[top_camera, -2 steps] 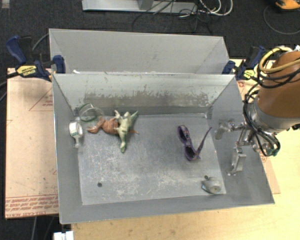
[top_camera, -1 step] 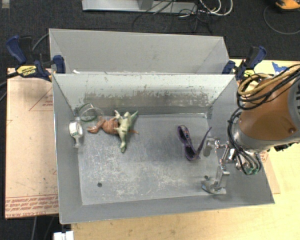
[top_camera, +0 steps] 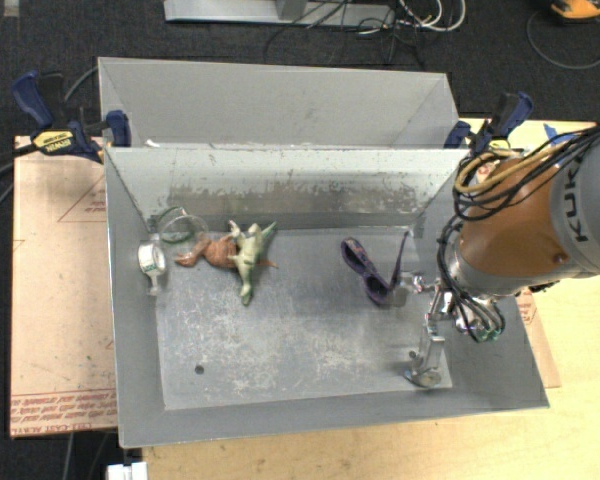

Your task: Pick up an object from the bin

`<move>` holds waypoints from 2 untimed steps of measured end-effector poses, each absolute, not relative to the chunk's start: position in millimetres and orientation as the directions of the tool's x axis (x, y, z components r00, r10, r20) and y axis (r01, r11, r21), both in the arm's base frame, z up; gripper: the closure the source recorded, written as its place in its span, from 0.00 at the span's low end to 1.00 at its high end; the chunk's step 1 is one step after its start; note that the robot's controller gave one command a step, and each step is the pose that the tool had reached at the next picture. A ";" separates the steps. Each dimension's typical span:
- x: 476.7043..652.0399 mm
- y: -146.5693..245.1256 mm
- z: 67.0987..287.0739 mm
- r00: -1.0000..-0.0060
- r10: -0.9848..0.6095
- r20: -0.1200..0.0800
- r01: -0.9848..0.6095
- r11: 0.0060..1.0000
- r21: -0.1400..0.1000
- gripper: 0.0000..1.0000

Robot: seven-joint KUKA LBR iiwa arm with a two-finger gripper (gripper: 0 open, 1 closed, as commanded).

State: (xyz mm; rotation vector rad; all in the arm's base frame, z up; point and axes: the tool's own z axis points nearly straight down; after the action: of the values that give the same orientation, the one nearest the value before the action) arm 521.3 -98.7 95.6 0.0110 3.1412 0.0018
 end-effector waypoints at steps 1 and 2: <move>574.7 -69.2 72.6 -0.958 0.288 0.006 0.288 0.958 0.001 0.00; 652.2 -68.4 70.5 -0.985 0.170 -0.006 0.170 0.985 0.002 0.00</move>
Offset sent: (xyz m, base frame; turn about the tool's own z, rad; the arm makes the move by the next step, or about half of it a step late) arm 0.1284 0.0298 -0.0256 0.1650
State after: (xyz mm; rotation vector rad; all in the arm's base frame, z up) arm 652.2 -68.4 70.5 0.2680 3.1237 0.0021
